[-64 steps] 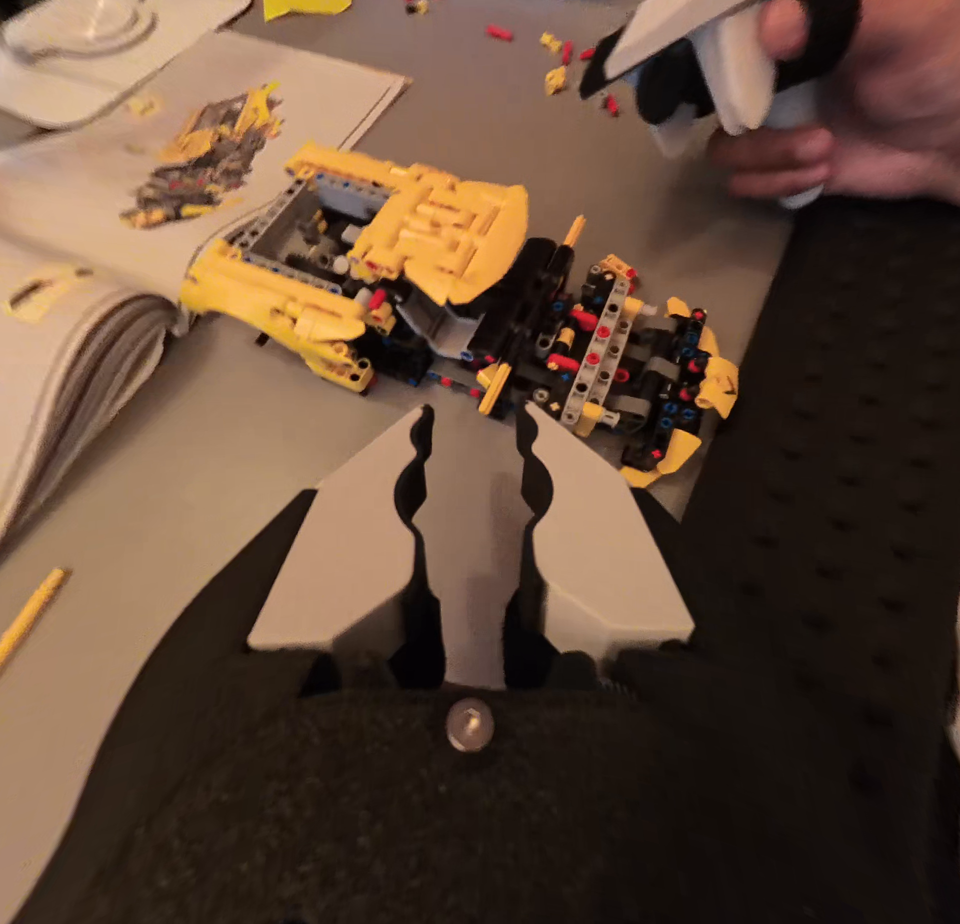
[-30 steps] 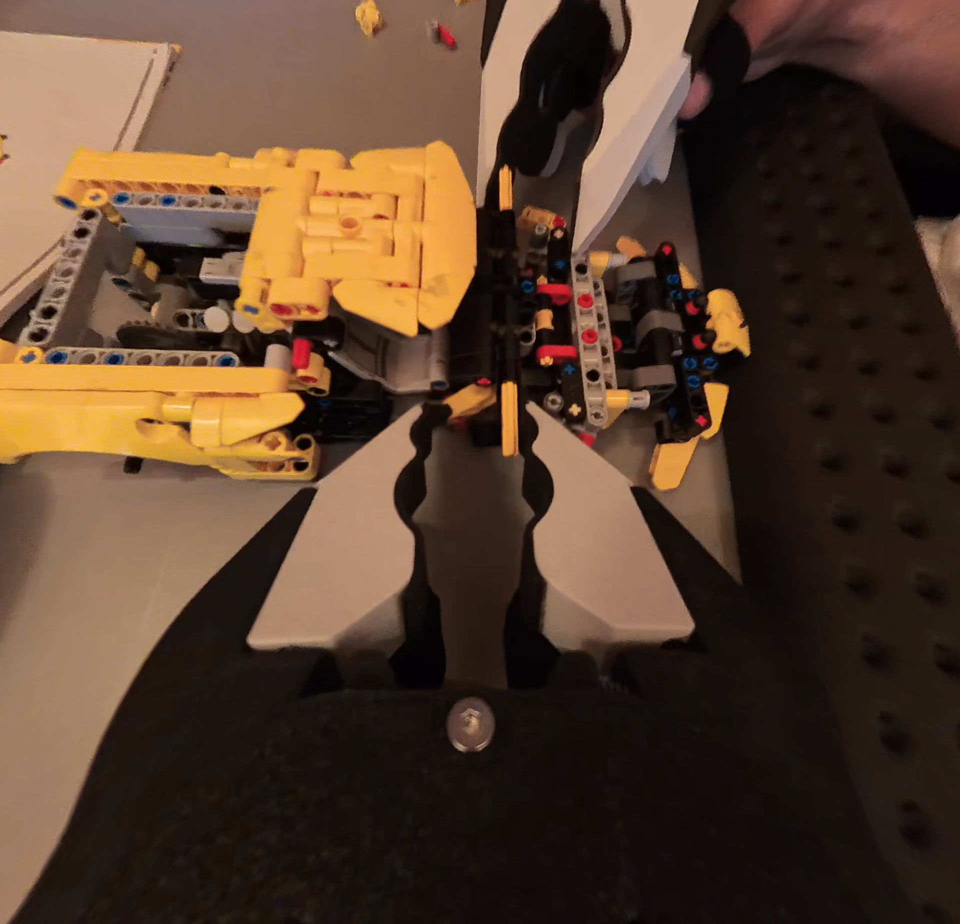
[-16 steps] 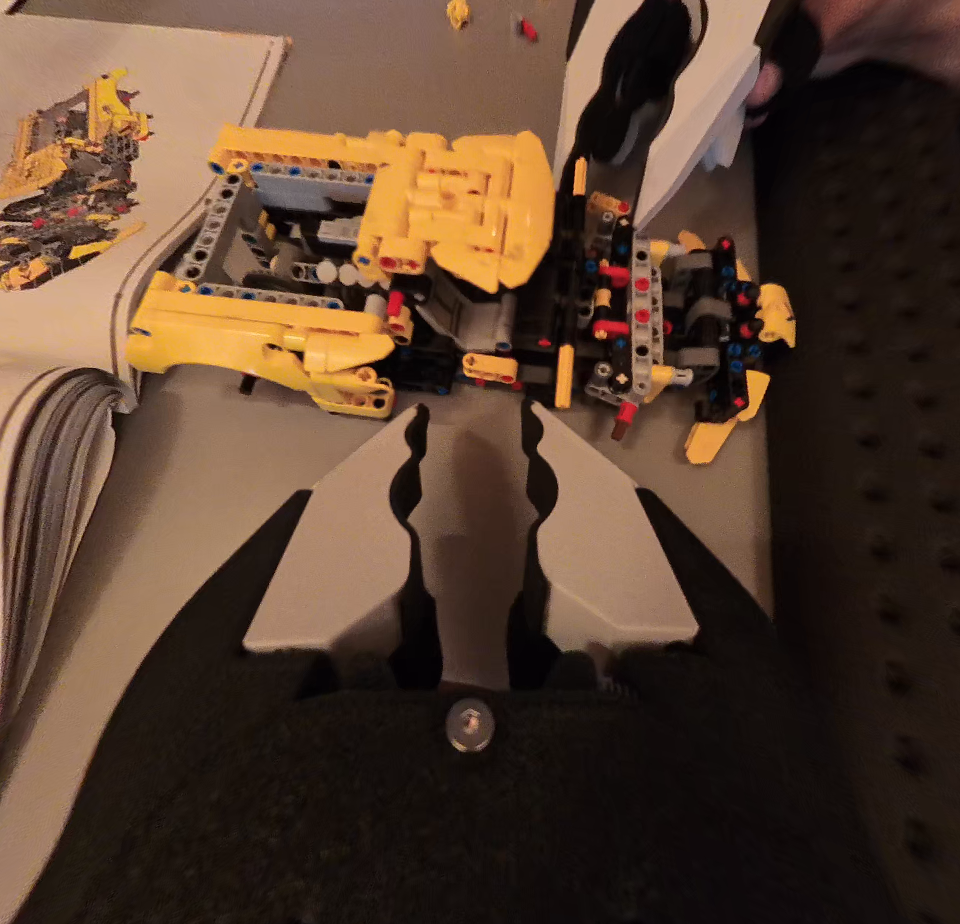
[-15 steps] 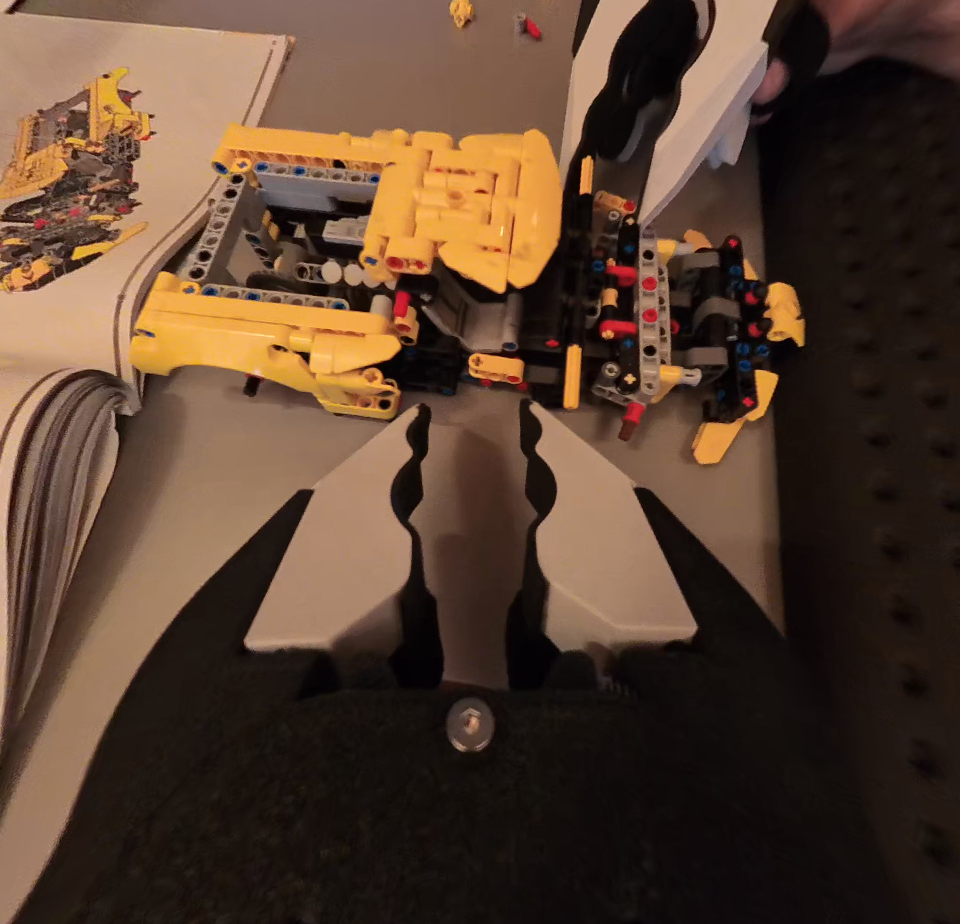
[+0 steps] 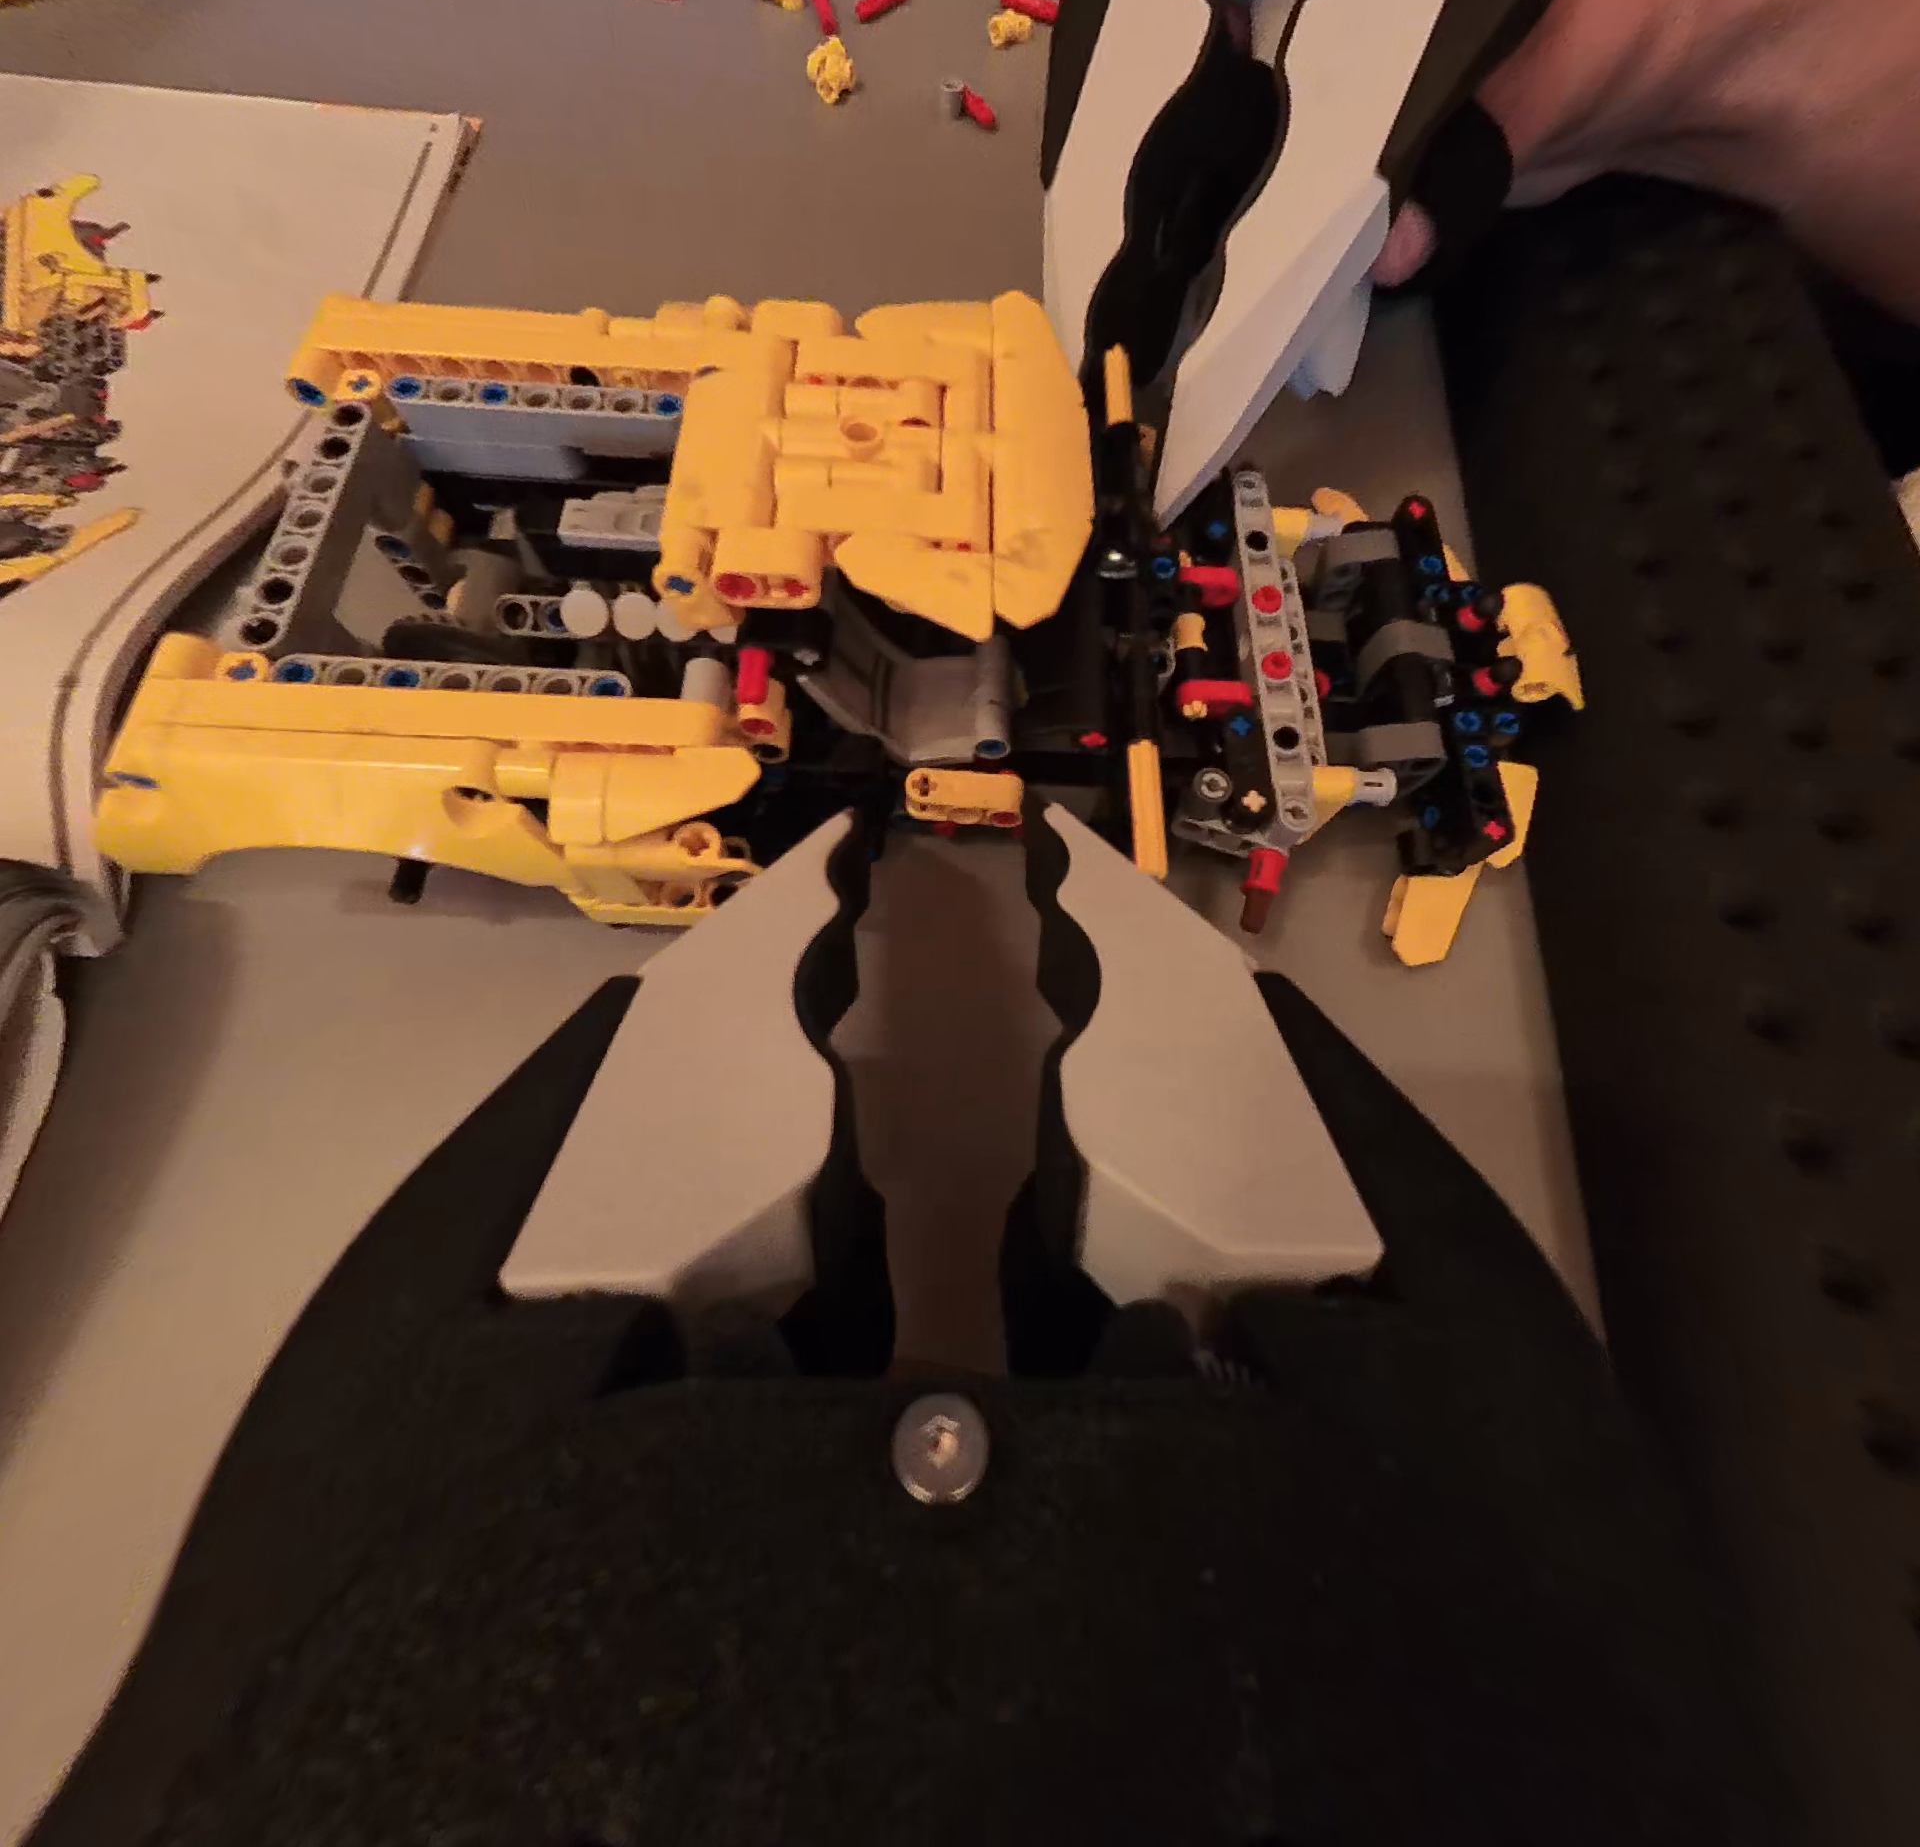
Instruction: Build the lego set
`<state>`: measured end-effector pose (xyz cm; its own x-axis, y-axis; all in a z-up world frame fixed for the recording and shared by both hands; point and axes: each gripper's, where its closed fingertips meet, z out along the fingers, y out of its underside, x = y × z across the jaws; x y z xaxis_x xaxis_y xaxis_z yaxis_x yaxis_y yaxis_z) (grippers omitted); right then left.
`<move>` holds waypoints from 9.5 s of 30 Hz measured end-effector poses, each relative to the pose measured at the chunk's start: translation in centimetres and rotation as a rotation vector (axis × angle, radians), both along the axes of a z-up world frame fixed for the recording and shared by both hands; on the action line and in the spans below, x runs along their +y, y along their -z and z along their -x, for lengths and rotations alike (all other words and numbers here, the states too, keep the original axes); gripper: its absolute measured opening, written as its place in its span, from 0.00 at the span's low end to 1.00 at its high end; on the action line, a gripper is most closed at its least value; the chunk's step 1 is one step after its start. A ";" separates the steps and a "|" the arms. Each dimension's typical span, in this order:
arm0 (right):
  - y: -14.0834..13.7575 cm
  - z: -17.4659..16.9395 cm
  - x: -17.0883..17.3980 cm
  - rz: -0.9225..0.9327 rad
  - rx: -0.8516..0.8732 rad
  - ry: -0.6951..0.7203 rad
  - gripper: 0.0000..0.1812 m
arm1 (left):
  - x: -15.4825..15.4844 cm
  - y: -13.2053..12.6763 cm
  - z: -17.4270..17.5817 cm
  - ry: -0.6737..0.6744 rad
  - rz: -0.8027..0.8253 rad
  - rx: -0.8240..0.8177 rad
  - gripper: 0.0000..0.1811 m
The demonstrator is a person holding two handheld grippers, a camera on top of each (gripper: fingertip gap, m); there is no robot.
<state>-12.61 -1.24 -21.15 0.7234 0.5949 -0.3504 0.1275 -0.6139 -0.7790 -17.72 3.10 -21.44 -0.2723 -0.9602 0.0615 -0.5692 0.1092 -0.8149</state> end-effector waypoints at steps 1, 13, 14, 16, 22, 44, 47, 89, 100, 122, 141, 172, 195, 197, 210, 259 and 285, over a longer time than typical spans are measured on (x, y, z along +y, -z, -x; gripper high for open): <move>-0.1 0.0 0.0 -0.005 0.005 0.002 0.10 | -0.1 0.1 0.0 0.008 -0.002 0.007 0.16; -0.3 -0.2 0.1 0.002 0.040 0.011 0.12 | -1.2 -0.2 -0.4 0.043 -0.047 -0.030 0.00; -0.5 -0.2 0.1 -0.004 0.047 0.012 0.13 | -0.9 -0.2 -0.3 0.025 -0.053 -0.034 0.00; -0.7 -0.3 0.1 -0.010 0.059 0.019 0.14 | -0.3 -0.3 0.1 -0.010 -0.068 -0.035 0.00; -0.6 -0.3 0.0 -0.008 0.057 0.018 0.15 | 3.3 -0.1 1.0 -0.183 -0.137 0.037 0.02; -7.7 -0.6 0.1 -0.186 0.221 0.045 0.16 | -0.9 -5.4 2.2 0.213 -0.727 -0.055 0.04; -11.0 3.9 -1.9 -0.016 0.389 -0.234 0.18 | -3.6 -7.7 2.0 0.432 -0.947 -0.058 0.04; -8.4 -1.2 0.6 -0.031 0.593 0.093 0.03 | -2.4 -8.0 -2.9 0.233 -0.517 0.069 0.27; -3.5 -4.1 5.9 0.132 0.681 0.387 0.03 | 0.1 -2.6 -5.6 0.012 -0.104 0.110 0.46; -2.9 -3.0 5.4 -0.195 -0.151 0.034 0.03 | -0.1 -2.9 -5.3 0.026 -0.070 0.009 0.41; -2.7 -3.1 5.8 -0.507 -0.301 -0.329 0.03 | -0.3 -3.0 -5.1 0.074 -0.050 -0.030 0.41; -2.6 -2.9 5.1 -0.562 -0.280 -0.562 0.03 | -0.4 -3.0 -5.1 0.089 -0.049 -0.040 0.41; -2.4 -2.5 5.3 -0.333 -0.105 -0.608 0.03 | -0.4 -2.8 -5.1 0.088 -0.077 -0.045 0.41; -2.4 -2.5 5.3 -0.345 -0.105 -0.601 0.03 | -0.4 -2.8 -5.1 0.089 -0.078 -0.042 0.41; -3.1 -2.9 5.4 -0.444 -0.169 -0.541 0.11 | -0.4 -2.8 -5.1 0.085 -0.071 -0.044 0.41; -2.9 -2.5 5.9 0.087 0.161 -0.299 0.04 | -0.3 -2.8 -5.2 0.067 -0.072 -0.037 0.41; -2.7 -2.5 5.8 -0.181 -0.067 -0.391 0.04 | -0.3 -2.8 -5.2 0.070 -0.079 -0.037 0.41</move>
<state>-10.15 4.58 -18.41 0.4492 0.8762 -0.1749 0.3771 -0.3634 -0.8519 -12.51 2.78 -18.65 -0.3397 -0.9402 -0.0254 -0.5274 0.2127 -0.8225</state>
